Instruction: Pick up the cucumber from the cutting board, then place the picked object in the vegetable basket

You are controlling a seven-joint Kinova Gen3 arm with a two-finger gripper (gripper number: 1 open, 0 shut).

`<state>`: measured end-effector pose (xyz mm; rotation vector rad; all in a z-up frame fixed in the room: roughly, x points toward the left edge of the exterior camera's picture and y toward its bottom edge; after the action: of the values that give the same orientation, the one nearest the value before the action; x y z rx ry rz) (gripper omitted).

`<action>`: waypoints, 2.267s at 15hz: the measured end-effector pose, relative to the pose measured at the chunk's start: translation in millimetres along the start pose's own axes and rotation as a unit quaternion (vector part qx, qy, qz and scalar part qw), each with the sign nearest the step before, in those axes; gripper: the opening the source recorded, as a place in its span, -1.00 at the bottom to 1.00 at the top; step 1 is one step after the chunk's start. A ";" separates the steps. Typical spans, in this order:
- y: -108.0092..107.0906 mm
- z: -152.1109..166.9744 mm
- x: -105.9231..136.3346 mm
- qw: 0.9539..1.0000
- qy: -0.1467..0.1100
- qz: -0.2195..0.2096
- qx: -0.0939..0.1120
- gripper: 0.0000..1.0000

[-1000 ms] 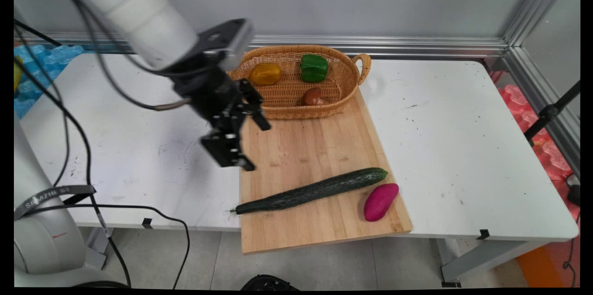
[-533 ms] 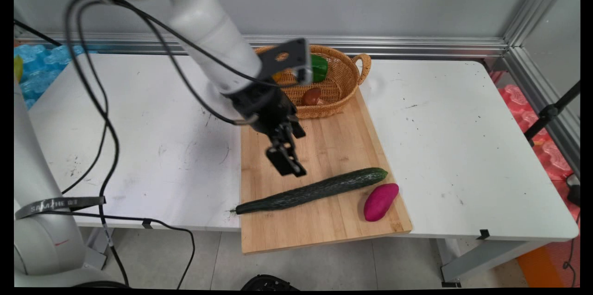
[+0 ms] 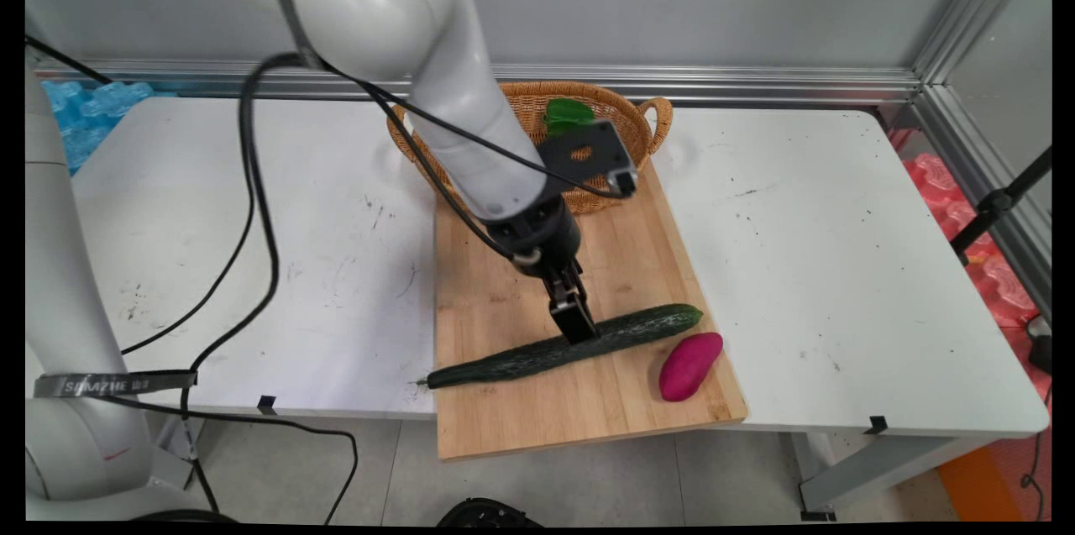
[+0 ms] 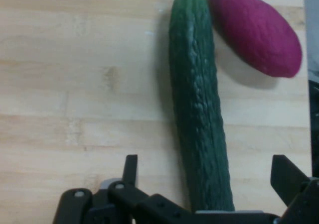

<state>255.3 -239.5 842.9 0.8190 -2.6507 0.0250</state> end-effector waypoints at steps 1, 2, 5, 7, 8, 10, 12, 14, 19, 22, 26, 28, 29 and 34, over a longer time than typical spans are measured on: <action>1.4 6.4 2.3 1.000 -0.004 -0.005 0.003 1.00; 2.2 10.5 3.5 1.000 -0.007 -0.008 0.004 1.00; 5.5 25.9 6.0 1.000 -0.019 -0.018 0.011 1.00; 7.6 35.4 5.2 0.999 -0.028 -0.022 0.016 1.00; 8.8 39.8 4.5 0.999 -0.032 -0.023 0.019 1.00; 10.9 46.9 3.3 0.999 -0.039 -0.025 0.024 1.00; 12.9 52.8 2.9 0.998 -0.044 -0.025 0.027 1.00; 14.6 56.5 2.6 0.998 -0.047 -0.024 0.029 1.00; 19.7 62.1 1.9 0.998 -0.051 -0.013 0.028 -1.00; 20.8 60.9 2.2 0.998 -0.049 -0.006 0.027 -1.00; 17.1 45.5 3.9 0.999 -0.041 0.009 0.031 -1.00; 13.5 31.9 3.1 0.999 -0.037 0.016 0.033 -1.00; 11.4 24.3 2.0 0.999 -0.035 0.019 0.035 -1.00; -5.6 -20.8 0.5 0.998 -0.013 0.034 0.045 -1.00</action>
<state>265.0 -241.8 862.0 0.7624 -2.7184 0.1522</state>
